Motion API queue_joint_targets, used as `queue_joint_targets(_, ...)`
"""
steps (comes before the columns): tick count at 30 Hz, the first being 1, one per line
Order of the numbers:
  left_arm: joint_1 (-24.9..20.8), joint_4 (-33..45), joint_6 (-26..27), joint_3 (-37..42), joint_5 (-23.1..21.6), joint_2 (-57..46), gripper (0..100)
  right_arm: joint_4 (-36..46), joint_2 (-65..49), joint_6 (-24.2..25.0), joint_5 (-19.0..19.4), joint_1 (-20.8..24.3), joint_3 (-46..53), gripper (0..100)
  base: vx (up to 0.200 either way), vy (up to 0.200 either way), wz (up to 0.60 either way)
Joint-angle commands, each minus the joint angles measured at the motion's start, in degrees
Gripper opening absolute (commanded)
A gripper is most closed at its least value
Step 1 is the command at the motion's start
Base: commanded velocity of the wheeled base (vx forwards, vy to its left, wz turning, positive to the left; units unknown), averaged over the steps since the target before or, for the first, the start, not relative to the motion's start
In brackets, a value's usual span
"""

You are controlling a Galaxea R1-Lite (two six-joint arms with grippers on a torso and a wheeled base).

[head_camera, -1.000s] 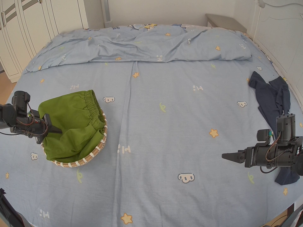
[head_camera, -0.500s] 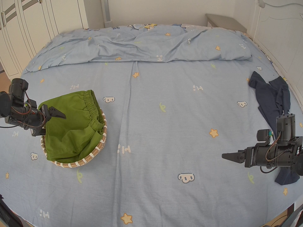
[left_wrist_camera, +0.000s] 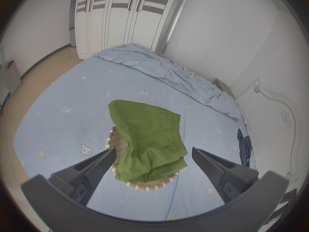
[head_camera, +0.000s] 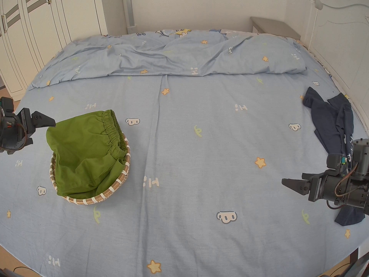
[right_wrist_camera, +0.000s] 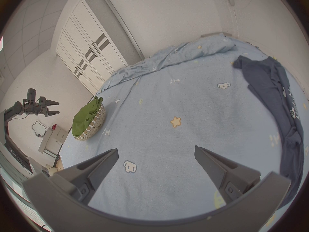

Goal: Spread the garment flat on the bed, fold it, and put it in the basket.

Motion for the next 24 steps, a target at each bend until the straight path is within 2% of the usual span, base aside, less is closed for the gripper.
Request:
queue_joint_targets(1,-12.2,0.3,-2.3,11.4,10.3,-19.2,100,-1.1,-14.9,-0.6,-1.1,-0.4,7.8,100,0.0,0.0,0.0)
queue_joint_targets(2,-14.3,0.6,-2.9,14.4,14.7,-23.2,100,-0.9,-19.2,-0.4,-1.1,-0.4,10.3,100,0.0,0.0,0.0)
queue_joint_targets(4,-15.2,0.9,-3.5,16.9,17.1,-26.5,100,-0.9,-22.6,-0.4,-1.1,-0.6,12.8,100,0.0,0.0,0.0)
queue_joint_targets(5,-15.5,2.3,-3.7,20.3,18.3,-32.0,100,-0.4,-27.6,-0.7,-1.0,-0.6,15.9,100,0.0,0.0,0.0)
queue_joint_targets(9,-13.5,9.1,-3.8,25.0,18.3,-43.0,100,-0.2,-36.6,-0.4,-0.9,-0.6,20.0,100,0.0,0.0,0.0)
queue_joint_targets(12,-9.2,14.7,-4.5,29.2,18.3,-52.0,100,1.8,-44.2,-0.2,-1.1,-0.7,22.7,100,0.0,0.0,0.0)
queue_joint_targets(13,-9.2,14.7,-4.5,29.2,18.3,-52.0,100,1.8,-44.2,-0.2,-1.1,-0.7,22.7,100,0.0,0.0,0.0)
queue_joint_targets(14,-6.4,15.2,-4.4,32.1,18.3,-56.5,100,5.6,-49.3,-0.2,-1.2,-0.9,22.9,100,0.0,0.0,0.0)
queue_joint_targets(16,-5.2,15.4,-4.2,33.7,18.3,-59.0,100,9.1,-52.8,-0.2,-1.2,-1.0,22.8,100,0.0,0.0,0.0)
queue_joint_targets(17,-4.8,15.4,-3.8,35.8,18.2,-62.0,100,15.6,-58.4,-0.2,-1.2,-0.9,22.2,100,0.0,0.0,0.0)
queue_joint_targets(19,-4.8,15.4,-3.8,35.8,18.2,-62.0,100,15.6,-58.4,-0.2,-1.2,-0.9,22.2,100,0.0,0.0,0.0)
queue_joint_targets(20,-5.4,15.6,-3.8,39.2,18.3,-66.6,100,26.7,-68.3,-0.2,-1.2,-0.5,20.2,100,0.0,0.0,0.0)
queue_joint_targets(22,-5.3,14.7,-3.8,42.1,18.3,-69.6,100,32.4,-73.5,-0.3,-1.2,-1.4,19.5,100,0.0,0.0,0.0)
queue_joint_targets(23,-5.3,14.7,-3.8,42.1,18.3,-69.6,100,32.4,-73.5,-0.3,-1.2,-1.4,19.5,100,0.0,0.0,0.0)
queue_joint_targets(24,-5.5,13.3,-3.7,45.7,18.4,-73.0,100,35.9,-77.0,-0.6,-1.2,-3.2,19.4,100,0.0,0.0,0.0)
